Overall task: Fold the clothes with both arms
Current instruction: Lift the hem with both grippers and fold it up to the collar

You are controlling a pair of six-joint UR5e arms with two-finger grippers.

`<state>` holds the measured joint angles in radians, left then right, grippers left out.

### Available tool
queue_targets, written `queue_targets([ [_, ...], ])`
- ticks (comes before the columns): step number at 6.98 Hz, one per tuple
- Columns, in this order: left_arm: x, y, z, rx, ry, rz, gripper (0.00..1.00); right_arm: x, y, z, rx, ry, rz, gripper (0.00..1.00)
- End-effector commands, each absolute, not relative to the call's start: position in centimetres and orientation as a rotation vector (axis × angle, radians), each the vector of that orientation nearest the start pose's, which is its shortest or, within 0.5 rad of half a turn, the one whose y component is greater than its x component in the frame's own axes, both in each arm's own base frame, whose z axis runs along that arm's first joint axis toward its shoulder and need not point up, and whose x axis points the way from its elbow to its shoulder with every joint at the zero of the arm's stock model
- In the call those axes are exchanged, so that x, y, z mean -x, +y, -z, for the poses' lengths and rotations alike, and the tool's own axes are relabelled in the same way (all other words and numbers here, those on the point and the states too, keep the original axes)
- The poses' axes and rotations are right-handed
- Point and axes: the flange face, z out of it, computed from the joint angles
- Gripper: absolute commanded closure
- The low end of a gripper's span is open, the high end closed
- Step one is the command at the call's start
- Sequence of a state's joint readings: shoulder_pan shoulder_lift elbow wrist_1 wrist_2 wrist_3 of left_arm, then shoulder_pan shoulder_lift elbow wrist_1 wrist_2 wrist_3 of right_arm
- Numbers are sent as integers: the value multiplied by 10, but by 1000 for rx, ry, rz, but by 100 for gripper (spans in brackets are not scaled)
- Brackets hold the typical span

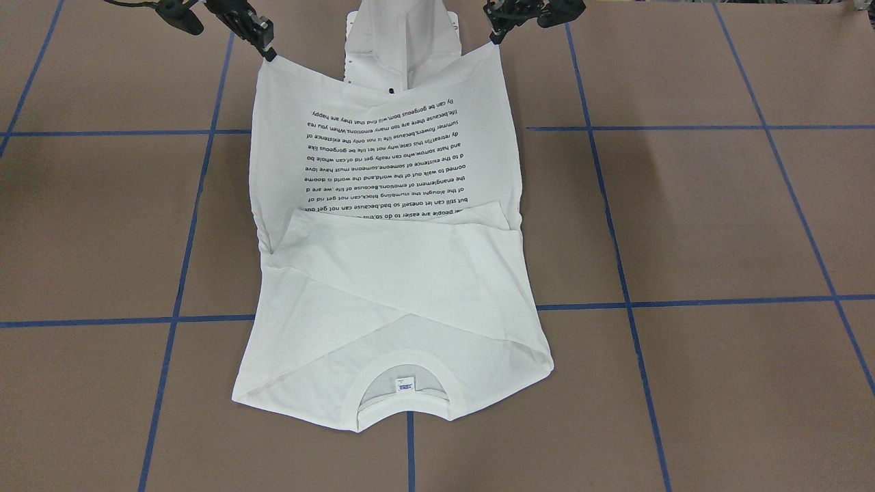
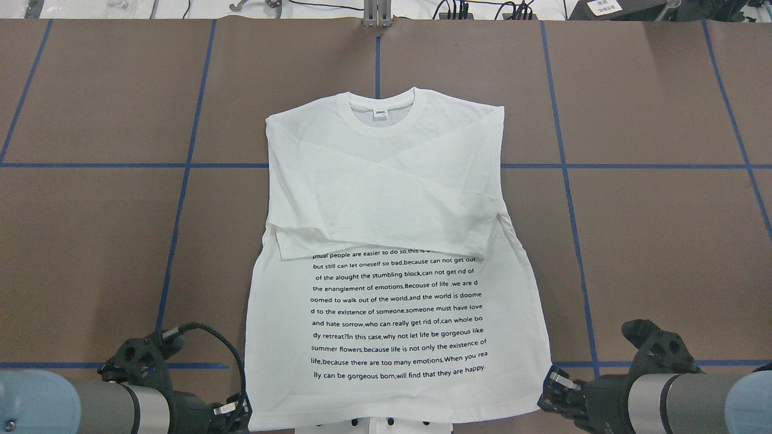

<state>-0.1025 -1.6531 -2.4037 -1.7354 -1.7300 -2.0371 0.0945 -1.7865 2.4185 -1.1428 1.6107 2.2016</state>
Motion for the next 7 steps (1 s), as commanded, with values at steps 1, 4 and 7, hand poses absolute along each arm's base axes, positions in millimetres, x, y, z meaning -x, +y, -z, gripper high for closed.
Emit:
queue_targets([
  [1, -364, -219, -202, 158, 1137, 382, 100, 309, -226, -308, 253, -1049, -759, 100],
  [4, -383, -347, -175, -56, 1092, 415, 100, 347, -353, -254, 122, -935, -714, 100],
  [7, -386, -497, -225, -231, 1030, 484, 100, 348, -470, -278, -22, -799, -666, 100],
])
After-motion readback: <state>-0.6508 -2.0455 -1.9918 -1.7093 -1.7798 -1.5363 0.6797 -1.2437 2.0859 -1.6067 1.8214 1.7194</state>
